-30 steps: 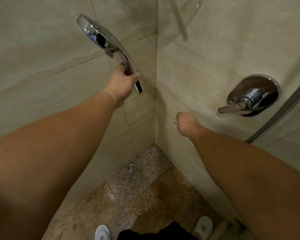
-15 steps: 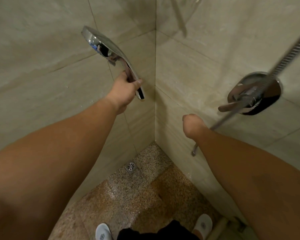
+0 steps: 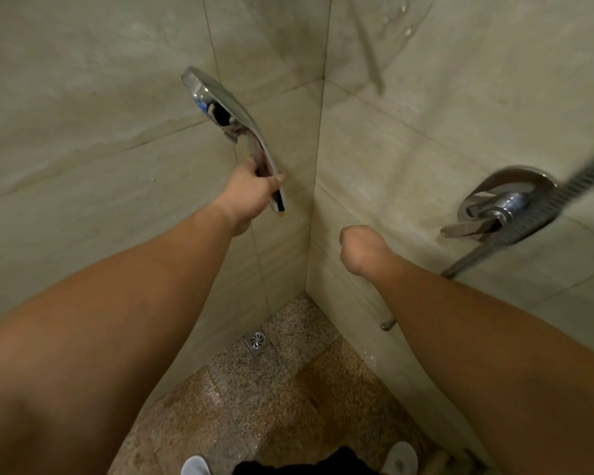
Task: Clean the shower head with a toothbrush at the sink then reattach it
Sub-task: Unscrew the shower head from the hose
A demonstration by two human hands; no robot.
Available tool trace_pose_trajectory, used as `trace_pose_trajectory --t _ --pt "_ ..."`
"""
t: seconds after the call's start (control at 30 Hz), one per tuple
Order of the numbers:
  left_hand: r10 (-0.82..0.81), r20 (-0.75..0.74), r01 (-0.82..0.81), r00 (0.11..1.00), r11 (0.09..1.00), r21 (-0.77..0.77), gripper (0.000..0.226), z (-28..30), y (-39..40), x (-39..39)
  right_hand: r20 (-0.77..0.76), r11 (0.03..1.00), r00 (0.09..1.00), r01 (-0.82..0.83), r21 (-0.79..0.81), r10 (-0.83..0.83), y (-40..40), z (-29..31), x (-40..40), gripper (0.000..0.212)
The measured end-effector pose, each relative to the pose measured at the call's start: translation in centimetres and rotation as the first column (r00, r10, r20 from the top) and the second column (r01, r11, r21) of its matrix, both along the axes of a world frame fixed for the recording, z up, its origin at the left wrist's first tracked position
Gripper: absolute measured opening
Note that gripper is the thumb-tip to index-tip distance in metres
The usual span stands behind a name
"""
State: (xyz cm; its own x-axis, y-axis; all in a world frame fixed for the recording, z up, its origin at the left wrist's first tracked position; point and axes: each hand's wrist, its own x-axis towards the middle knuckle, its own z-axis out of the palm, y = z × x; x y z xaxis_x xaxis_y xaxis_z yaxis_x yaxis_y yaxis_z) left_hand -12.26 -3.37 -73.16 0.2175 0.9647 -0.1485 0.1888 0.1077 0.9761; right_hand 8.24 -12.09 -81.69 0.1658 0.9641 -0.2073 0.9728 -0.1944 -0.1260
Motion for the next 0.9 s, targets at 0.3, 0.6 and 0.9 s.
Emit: trace_pose_trajectory --t 0.3,0.6,0.9 --pt "-0.106 -0.018 0.105 0.994 0.994 -0.031 0.053 0.2 0.3 -3.4 -0.008 0.997 0.998 0.068 0.027 -0.068 -0.8 2.4 -2.8 0.028" --pt "-0.223 -0.1 0.224 0.97 0.975 -0.002 0.022 -0.1 -1.0 -7.5 -0.34 0.946 0.913 0.288 0.148 -0.225 -1.7 6.8 -11.4 0.042" --pt "-0.259 -0.046 0.255 0.965 0.964 -0.083 0.025 1.8 -4.7 -7.0 -0.732 0.914 0.663 0.378 0.146 -0.157 -3.0 10.1 -16.7 0.04"
